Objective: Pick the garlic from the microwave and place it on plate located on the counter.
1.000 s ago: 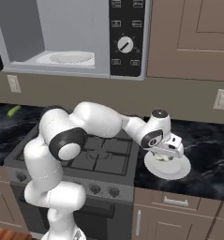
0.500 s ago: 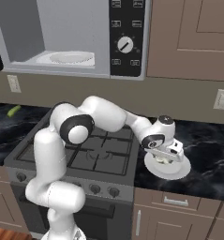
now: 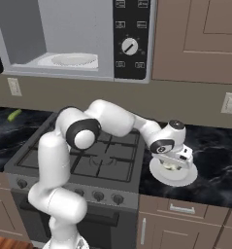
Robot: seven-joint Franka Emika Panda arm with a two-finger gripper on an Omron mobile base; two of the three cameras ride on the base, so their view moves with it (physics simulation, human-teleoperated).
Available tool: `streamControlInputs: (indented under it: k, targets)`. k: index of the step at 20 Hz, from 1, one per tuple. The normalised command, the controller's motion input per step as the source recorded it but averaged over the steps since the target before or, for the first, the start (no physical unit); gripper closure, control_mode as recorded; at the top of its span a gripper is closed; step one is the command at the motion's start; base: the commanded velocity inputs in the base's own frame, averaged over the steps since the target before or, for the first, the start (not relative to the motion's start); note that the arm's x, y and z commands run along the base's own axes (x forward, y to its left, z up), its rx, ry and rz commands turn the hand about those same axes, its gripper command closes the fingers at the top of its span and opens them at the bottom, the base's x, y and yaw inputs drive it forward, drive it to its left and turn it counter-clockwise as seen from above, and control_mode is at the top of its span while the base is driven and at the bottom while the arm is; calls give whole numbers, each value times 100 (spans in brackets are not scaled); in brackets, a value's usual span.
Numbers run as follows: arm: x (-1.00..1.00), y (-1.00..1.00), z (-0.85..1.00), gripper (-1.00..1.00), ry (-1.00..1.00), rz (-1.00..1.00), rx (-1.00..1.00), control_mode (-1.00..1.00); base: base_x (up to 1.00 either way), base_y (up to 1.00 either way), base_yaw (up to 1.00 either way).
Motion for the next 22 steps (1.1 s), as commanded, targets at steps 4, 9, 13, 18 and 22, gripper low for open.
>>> streamControlInputs:
  k: [4, 9, 13, 18, 22]
  targets:
    - [3, 15, 3, -100, 0, 0, 0, -100, 0, 0, 0]
    - [-7, 32, 27, -100, -4, -1, 0, -100, 0, 0, 0]
    - [-51, 66, 84, -100, -19, 0, 0, -100, 0, 0, 0]
    - [-60, 70, 92, -100, -12, 0, -1, -100, 0, 0, 0]
    - [-69, 97, 91, -100, -5, 0, -4, -100, 0, 0, 0]
